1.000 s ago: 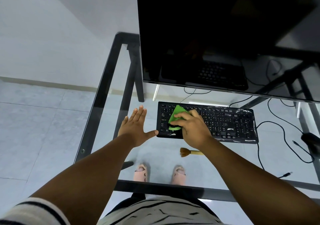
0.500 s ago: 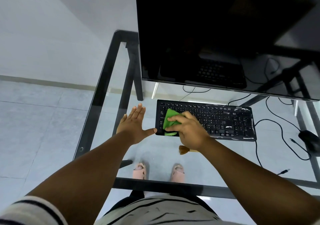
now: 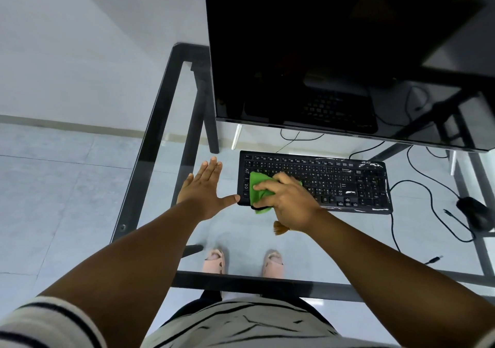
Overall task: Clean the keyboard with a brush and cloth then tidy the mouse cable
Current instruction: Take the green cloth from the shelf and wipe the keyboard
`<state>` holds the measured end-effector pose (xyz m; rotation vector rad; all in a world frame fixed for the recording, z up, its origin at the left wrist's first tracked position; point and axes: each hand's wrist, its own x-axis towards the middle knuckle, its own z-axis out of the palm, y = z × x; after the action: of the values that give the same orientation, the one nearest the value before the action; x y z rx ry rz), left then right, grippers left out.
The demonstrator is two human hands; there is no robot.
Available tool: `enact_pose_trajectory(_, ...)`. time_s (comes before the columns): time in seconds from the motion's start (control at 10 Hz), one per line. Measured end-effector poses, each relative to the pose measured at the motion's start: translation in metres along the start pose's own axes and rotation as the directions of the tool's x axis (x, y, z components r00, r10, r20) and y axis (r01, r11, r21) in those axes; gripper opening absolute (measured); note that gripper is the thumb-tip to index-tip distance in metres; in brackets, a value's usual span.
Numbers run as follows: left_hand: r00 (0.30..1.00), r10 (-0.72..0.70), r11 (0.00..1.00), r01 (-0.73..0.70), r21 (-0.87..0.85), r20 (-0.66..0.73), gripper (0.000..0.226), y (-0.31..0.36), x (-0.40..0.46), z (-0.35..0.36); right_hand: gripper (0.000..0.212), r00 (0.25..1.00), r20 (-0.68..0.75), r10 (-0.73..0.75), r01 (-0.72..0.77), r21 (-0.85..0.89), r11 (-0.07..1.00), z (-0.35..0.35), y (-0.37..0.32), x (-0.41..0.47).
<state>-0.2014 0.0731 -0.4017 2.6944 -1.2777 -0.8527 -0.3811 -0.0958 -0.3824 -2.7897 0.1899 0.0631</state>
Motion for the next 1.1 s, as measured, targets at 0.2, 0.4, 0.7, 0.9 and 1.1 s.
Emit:
enact_pose_trajectory(0.2,1.0,-0.003,1.0,0.003,0.006,0.004,0.101,0.001,0.0,0.0,0.059,0.999,0.02,0.047,-0.046,-0.023,0.999,-0.007,0.022,-0.023)
enact_pose_trajectory(0.4,1.0,-0.005,1.0,0.005,0.001,0.01,0.101,0.001,0.0,-0.001,0.05,0.999,-0.034,0.038,-0.039,-0.05,0.998,-0.007,0.011,-0.019)
enact_pose_trajectory(0.7,1.0,0.001,1.0,-0.001,0.007,0.006,0.101,0.002,0.0,-0.001,0.057,0.996,-0.067,0.064,-0.071,-0.103,0.992,-0.005,0.015,-0.024)
enact_pose_trajectory(0.9,1.0,-0.002,1.0,0.002,0.013,0.008,0.101,0.001,0.0,0.001,0.041,0.978,-0.163,0.127,-0.121,0.048,0.992,-0.009,0.011,-0.022)
enact_pose_trajectory(1.1,1.0,-0.002,1.0,0.002,0.006,0.013,0.102,0.001,0.001,-0.001,0.038,0.99,-0.066,0.124,-0.121,0.051,0.991,0.002,-0.002,-0.02)
